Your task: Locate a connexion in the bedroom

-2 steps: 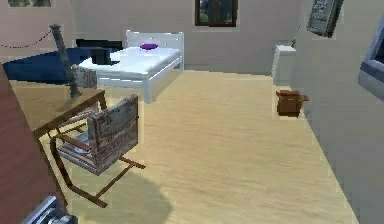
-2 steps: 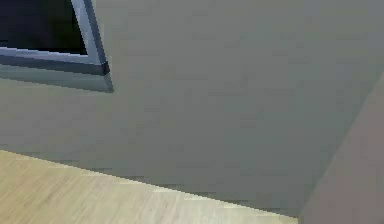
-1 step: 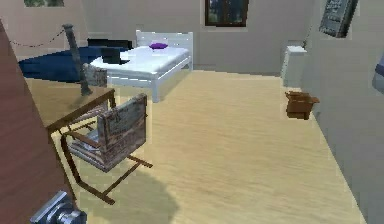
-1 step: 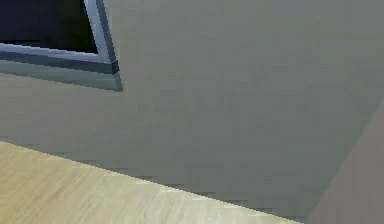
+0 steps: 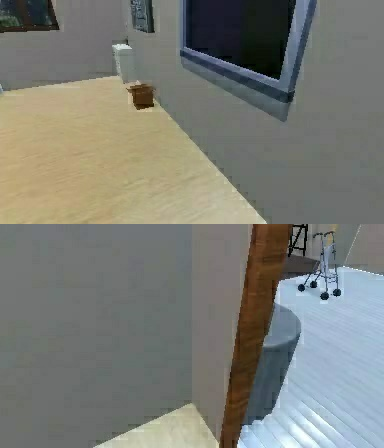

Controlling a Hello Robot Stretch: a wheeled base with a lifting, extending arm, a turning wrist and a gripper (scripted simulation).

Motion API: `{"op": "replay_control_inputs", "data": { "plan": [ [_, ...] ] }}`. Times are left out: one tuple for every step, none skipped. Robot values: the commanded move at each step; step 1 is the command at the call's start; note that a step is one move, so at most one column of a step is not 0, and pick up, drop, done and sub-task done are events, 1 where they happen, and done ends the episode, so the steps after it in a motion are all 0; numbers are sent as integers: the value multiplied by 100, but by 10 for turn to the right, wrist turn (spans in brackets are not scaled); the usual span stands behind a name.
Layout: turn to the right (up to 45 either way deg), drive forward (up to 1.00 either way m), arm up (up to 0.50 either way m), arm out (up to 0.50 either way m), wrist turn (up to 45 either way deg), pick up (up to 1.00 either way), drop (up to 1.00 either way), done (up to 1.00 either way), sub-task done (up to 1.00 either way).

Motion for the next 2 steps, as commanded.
{"op": "replay_control_inputs", "data": {
  "plan": [
    [450, 0, 0, 0, 0, 0, 0, 0, 0],
    [150, 0, 0, 0, 0, 0, 0, 0, 0]
  ]
}}
